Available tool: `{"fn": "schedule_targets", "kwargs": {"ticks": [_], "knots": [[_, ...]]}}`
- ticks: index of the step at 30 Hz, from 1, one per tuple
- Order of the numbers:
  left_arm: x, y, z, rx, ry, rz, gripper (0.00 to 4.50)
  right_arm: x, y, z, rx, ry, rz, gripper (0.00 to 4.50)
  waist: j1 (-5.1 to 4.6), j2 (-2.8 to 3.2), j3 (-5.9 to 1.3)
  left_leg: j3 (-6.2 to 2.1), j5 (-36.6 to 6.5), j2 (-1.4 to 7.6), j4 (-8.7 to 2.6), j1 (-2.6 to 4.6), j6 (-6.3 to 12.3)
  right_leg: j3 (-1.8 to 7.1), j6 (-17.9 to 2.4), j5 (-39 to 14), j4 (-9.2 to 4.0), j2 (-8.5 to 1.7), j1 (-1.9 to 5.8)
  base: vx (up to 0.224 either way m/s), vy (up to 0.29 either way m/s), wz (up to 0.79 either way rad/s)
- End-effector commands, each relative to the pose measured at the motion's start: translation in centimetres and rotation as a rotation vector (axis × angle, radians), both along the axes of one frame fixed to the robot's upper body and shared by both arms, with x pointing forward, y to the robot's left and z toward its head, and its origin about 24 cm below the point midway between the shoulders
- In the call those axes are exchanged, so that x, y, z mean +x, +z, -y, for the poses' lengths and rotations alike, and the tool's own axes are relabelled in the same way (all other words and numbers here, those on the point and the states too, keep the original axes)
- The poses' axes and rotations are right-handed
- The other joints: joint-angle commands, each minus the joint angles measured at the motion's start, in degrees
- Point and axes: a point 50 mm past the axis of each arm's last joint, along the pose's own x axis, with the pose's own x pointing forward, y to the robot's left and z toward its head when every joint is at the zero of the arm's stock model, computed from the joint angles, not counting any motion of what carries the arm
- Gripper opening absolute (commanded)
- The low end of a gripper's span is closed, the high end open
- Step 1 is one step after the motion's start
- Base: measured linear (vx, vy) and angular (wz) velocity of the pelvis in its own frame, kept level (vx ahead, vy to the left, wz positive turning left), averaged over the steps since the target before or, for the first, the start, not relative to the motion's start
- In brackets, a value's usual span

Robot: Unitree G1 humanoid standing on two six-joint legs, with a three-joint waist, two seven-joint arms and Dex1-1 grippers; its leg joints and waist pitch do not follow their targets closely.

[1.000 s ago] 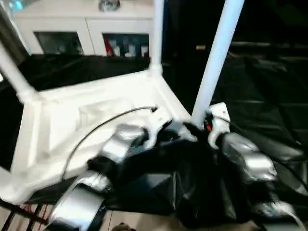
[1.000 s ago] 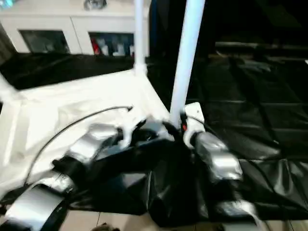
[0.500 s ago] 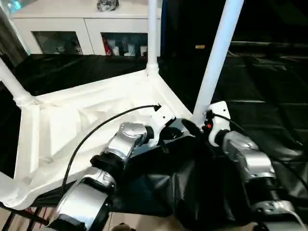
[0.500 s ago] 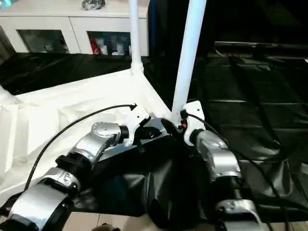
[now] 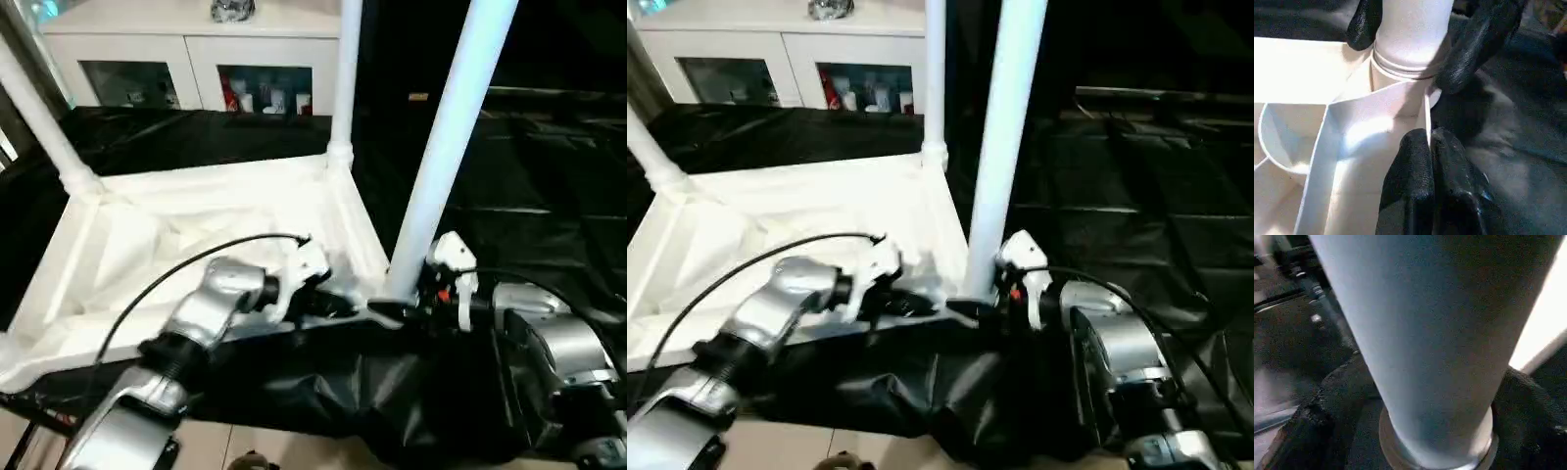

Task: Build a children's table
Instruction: Rotate leg to tighten

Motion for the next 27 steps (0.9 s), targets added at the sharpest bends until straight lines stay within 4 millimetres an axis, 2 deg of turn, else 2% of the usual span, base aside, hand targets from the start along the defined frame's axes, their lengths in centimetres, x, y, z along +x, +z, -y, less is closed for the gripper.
{"fn": "schedule_targets", "kwargs": {"ticks": [1, 3, 5, 7, 8, 14, 18, 19, 20, 22, 23, 24, 25, 26, 27], "knots": [[-0.4, 1.9, 1.4, -0.06, -0.111, 0.045, 0.0, -0.6, -0.3, -0.6, 0.009, 0.056, -0.035, 3.48, -0.06, -1.0, -3.84, -0.84, -14.98, 2.83, -4.21, 0.56, 3.16, 3.18, -8.05, -23.9, -4.41, -4.26, 3.1, 0.0, 0.0, 0.0], [-0.5, 1.8, 1.3, -0.059, -0.114, 0.043, 0.0, -0.7, -0.4, -0.6, 0.01, 0.06, -0.036, 3.41, 0.0, -0.95, -3.89, -0.78, -14.42, 2.76, -4.13, 0.64, 3.07, 3.23, -7.81, -24.15, -4.52, -4.25, 3.04, 0.0, 0.0, 0.0], [-0.8, 1.8, 1.1, -0.053, -0.119, 0.035, 0.0, -0.9, -0.4, -0.7, 0.017, 0.078, -0.049, 3.13, 0.0, -1.06, -3.85, -0.76, -14.31, 2.67, -4.13, 0.52, 3.09, 3.18, -7.62, -24.23, -4.55, -4.18, 3.07, 0.0, 0.0, 0.0], [-0.9, 1.8, 1.1, -0.051, -0.119, 0.032, 0.0, -0.9, -0.4, -0.8, 0.023, 0.086, -0.054, 3.04, 0.04, -1.01, -3.9, -0.8, -14.08, 2.7, -4.12, 0.55, 3.08, 3.19, -7.45, -24.32, -4.54, -4.25, 3.06, 0.0, 0.0, 0.0], [-0.9, 1.8, 1.1, -0.05, -0.12, 0.031, 0.0, -1.0, -0.4, -0.9, 0.025, 0.091, -0.058, 2.83, 0.02, -1.02, -3.9, -0.78, -13.89, 2.66, -4.1, 0.56, 3.11, 3.18, -7.4, -24.31, -4.55, -4.18, 3.04, 0.0, 0.0, 0.0], [-1.0, 1.7, 1.4, -0.051, -0.114, 0.026, 0.0, -1.3, -0.7, -1.3, 0.037, 0.093, -0.071, 2.61, 0.04, -1.32, -3.93, -0.74, -13.17, 2.59, -4.04, 0.49, 3.27, 3.16, -6.92, -24.48, -4.55, -4.16, 3.04, 0.0, 0.0, 0.0], [0.0, 1.6, 2.5, -0.054, -0.014, 0.058, 0.0, -0.3, -1.5, -1.9, 0.02, -0.057, -0.023, 2.59, -0.19, -1.43, -3.82, -0.74, -13.56, 2.46, -4.05, 0.46, 2.85, 3.08, -6.58, -25.63, -4.73, -4.16, 2.9, 0.0, 0.0, 0.0], [0.1, 1.6, 2.6, -0.054, -0.007, 0.06, 0.0, -0.2, -1.5, -1.9, 0.018, -0.067, -0.021, 2.59, -0.35, -1.4, -3.61, -0.68, -14.7, 2.22, -4.01, 0.67, 2.49, 2.88, -5.96, -28.25, -5.27, -4.2, 2.66, 0.0, 0.0, 0.0], [0.5, 1.6, 3.0, -0.057, 0.029, 0.072, 0.0, 0.1, -1.8, -2.1, 0.013, -0.108, -0.014, 2.59, -0.41, -1.55, -3.66, -0.73, -15.0, 2.14, -3.98, 0.8, 2.27, 2.77, -5.46, -29.31, -5.39, -4.24, 2.74, 0.0, 0.0, 0.0], [1.3, 1.5, 4.1, -0.051, 0.106, 0.093, 0.0, 0.8, -2.4, -2.6, -0.001, -0.212, -0.012, 2.57, -0.63, -1.44, -3.56, -0.75, -15.38, 1.96, -3.96, 0.93, 1.84, 2.6, -4.3, -31.13, -5.81, -4.09, 2.51, 0.0, 0.0, 0.0], [1.6, 1.5, 4.6, -0.048, 0.135, 0.098, 0.0, 1.2, -2.7, -2.8, -0.009, -0.265, -0.021, 2.57, -0.94, -1.13, -3.42, -0.93, -16.91, 1.83, -3.92, 1.2, 1.35, 2.26, -3.56, -33.33, -6.12, -4.08, 2.46, 0.0, 0.0, 0.0], [1.7, 1.5, 4.8, -0.048, 0.144, 0.1, 0.0, 1.3, -2.8, -2.9, -0.01, -0.279, -0.02, 2.57, -1.3, -1.35, -3.35, -1.05, -18.0, 1.76, -3.95, 1.11, 1.13, 1.96, -2.54, -34.81, -6.5, -4.1, 2.62, 0.0, 0.0, 0.0], [2.5, 1.6, 6.0, -0.052, 0.233, 0.11, 0.0, 2.1, -3.3, -3.6, -0.011, -0.397, -0.027, 2.57, -1.35, -0.95, -3.44, -1.07, -18.36, 1.72, -3.9, 1.27, 1.12, 1.96, -2.11, -34.81, -6.61, -4.11, 2.47, 0.0, 0.0, 0.0], [3.0, 1.8, 6.5, -0.055, 0.282, 0.114, 0.0, 2.5, -3.5, -4.1, -0.011, -0.456, -0.031, 2.56, -1.69, -0.98, -3.23, -0.95, -18.96, 1.56, -3.86, 1.35, 1.15, 1.82, -2.0, -35.38, -7.01, -3.89, 2.16, 0.0, 0.0, 0.0], [3.3, 1.9, 6.9, -0.056, 0.32, 0.117, 0.0, 2.8, -3.6, -4.4, -0.011, -0.501, -0.035, 2.56, -2.23, -0.97, -3.38, -1.16, -20.19, 1.46, -3.86, 1.53, 0.69, 1.44, -1.93, -35.63, -7.11, -3.82, 2.31, 0.0, 0.0, 0.0]]}}
